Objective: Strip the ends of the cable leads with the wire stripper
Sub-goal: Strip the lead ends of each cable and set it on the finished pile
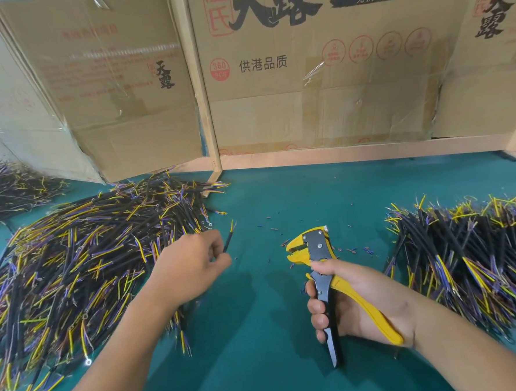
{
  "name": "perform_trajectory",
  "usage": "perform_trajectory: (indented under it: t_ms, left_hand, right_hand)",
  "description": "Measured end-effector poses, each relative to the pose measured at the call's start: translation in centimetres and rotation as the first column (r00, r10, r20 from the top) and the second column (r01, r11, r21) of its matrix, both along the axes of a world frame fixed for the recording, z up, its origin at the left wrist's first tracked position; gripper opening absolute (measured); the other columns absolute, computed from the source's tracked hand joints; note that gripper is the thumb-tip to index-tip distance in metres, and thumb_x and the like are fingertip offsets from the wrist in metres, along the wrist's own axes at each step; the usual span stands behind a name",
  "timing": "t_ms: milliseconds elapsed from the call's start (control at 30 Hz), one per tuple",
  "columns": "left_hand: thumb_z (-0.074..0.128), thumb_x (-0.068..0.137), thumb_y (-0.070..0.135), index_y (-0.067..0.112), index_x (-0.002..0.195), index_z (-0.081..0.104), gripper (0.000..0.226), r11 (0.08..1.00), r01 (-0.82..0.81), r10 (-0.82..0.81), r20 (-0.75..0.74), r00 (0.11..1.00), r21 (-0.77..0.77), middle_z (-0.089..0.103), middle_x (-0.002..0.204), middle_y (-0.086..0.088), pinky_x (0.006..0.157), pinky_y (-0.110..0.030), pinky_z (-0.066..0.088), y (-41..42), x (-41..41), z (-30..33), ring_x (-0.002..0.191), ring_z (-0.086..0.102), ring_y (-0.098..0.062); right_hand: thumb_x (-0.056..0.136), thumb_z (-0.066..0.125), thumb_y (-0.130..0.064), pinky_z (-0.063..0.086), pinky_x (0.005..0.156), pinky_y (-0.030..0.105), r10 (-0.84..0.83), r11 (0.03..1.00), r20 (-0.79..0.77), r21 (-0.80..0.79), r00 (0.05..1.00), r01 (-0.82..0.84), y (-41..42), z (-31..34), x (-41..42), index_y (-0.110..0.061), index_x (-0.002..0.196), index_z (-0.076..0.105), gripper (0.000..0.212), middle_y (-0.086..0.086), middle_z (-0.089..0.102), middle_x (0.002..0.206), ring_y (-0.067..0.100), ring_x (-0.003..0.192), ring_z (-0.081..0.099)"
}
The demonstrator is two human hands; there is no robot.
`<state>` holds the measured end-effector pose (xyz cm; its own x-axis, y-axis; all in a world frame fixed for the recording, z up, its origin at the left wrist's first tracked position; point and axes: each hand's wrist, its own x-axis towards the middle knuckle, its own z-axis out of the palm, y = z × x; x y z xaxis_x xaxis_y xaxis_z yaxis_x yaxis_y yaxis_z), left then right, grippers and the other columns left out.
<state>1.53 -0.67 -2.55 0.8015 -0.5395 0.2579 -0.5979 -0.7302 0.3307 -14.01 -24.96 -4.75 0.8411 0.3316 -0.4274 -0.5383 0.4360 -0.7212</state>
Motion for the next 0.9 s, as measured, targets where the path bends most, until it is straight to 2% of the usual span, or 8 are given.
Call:
perform_trajectory:
  t_ms: [67, 133, 200, 367, 533, 700, 833, 900]
  left_hand:
    - [0.062, 0.08, 0.032, 0.028, 0.066, 0.047, 0.02, 0.998, 0.038, -0.041, -0.082, 0.996, -0.041, 0.054, 0.057, 0.017, 0.057, -0.03, 0.036, 0.1, 0.1, 0.0, 0.054, 0.046, -0.006]
    - [0.061, 0.083, 0.033, 0.027, 0.071, 0.049, 0.018, 0.996, 0.026, -0.017, -0.107, 0.994, 0.083, 0.055, 0.06, 0.012, 0.06, -0.031, 0.041, 0.0, 0.2, -0.7, 0.062, 0.051, -0.01]
    - [0.059, 0.087, 0.041, 0.025, 0.078, 0.05, 0.021, 0.979, -0.04, 0.058, -0.086, 0.995, 0.198, 0.06, 0.072, 0.008, 0.067, -0.032, 0.047, 0.0, 0.4, -1.7, 0.074, 0.059, -0.019]
    - [0.052, 0.093, 0.051, 0.024, 0.078, 0.043, 0.032, 0.955, -0.164, 0.18, -0.044, 0.983, 0.245, 0.06, 0.08, 0.003, 0.068, -0.034, 0.046, -0.5, 0.8, -2.7, 0.08, 0.059, -0.027]
    - [0.044, 0.103, 0.037, 0.013, 0.086, 0.048, 0.03, 0.957, -0.136, 0.165, -0.093, 0.982, 0.257, 0.063, 0.088, -0.009, 0.075, -0.04, 0.049, -0.6, 0.5, -2.3, 0.088, 0.059, -0.035]
    - [0.055, 0.099, 0.024, 0.015, 0.075, 0.055, 0.026, 0.967, -0.055, 0.007, -0.19, 0.982, -0.249, 0.056, 0.06, 0.004, 0.053, -0.022, 0.035, -1.6, -0.3, -0.8, 0.054, 0.045, -0.011]
    - [0.058, 0.097, 0.006, 0.012, 0.087, 0.055, 0.012, 0.711, -0.124, -0.258, -0.42, 0.87, -0.693, 0.061, 0.064, 0.003, 0.041, -0.019, 0.029, -2.8, -1.4, 0.0, 0.04, 0.033, -0.009]
    - [0.058, 0.096, -0.002, 0.012, 0.098, 0.053, 0.015, 0.579, -0.149, -0.362, -0.416, 0.834, -0.801, 0.06, 0.067, 0.0, 0.038, -0.018, 0.028, -3.0, -1.8, 0.2, 0.037, 0.031, -0.009]
  right_hand:
    - [0.079, 0.078, -0.042, 0.051, 0.07, 0.044, 0.008, 1.0, -0.003, 0.005, 1.0, -0.008, -0.1, -0.2, 0.1, -0.007, 0.085, 0.061, 0.039, 0.012, 0.049, 0.075, 0.028, 0.065, 0.049]
    - [0.078, 0.08, -0.042, 0.051, 0.071, 0.044, 0.025, 1.0, -0.002, 0.007, 1.0, -0.025, -0.2, -0.4, 0.3, -0.007, 0.085, 0.062, 0.04, 0.012, 0.049, 0.075, 0.028, 0.065, 0.05]
    - [0.076, 0.082, -0.043, 0.051, 0.071, 0.044, 0.031, 1.0, -0.004, 0.004, 1.0, -0.03, -0.2, -0.6, 0.5, -0.007, 0.084, 0.063, 0.041, 0.012, 0.049, 0.075, 0.029, 0.065, 0.05]
    - [0.075, 0.083, -0.043, 0.051, 0.07, 0.043, 0.009, 1.0, -0.017, 0.002, 1.0, -0.009, -0.2, -0.7, 0.5, -0.007, 0.081, 0.064, 0.041, 0.012, 0.049, 0.074, 0.029, 0.064, 0.05]
    - [0.077, 0.081, -0.042, 0.051, 0.071, 0.043, 0.016, 1.0, -0.006, 0.009, 1.0, -0.016, -0.1, -0.3, 0.2, -0.007, 0.086, 0.062, 0.041, 0.012, 0.049, 0.075, 0.028, 0.065, 0.05]
    - [0.074, 0.082, -0.042, 0.051, 0.071, 0.043, 0.012, 1.0, -0.013, 0.002, 1.0, -0.012, 0.0, -0.3, 0.3, -0.007, 0.083, 0.063, 0.04, 0.012, 0.049, 0.074, 0.028, 0.064, 0.05]
    - [0.075, 0.08, -0.043, 0.052, 0.07, 0.042, 0.012, 1.0, -0.006, -0.002, 1.0, -0.012, 0.0, -0.1, 0.2, -0.008, 0.083, 0.063, 0.039, 0.011, 0.05, 0.074, 0.028, 0.063, 0.051]
    - [0.079, 0.077, -0.042, 0.051, 0.07, 0.042, 0.008, 1.0, -0.003, 0.002, 1.0, -0.008, 0.0, 0.0, 0.1, -0.008, 0.085, 0.061, 0.038, 0.011, 0.05, 0.075, 0.028, 0.064, 0.051]
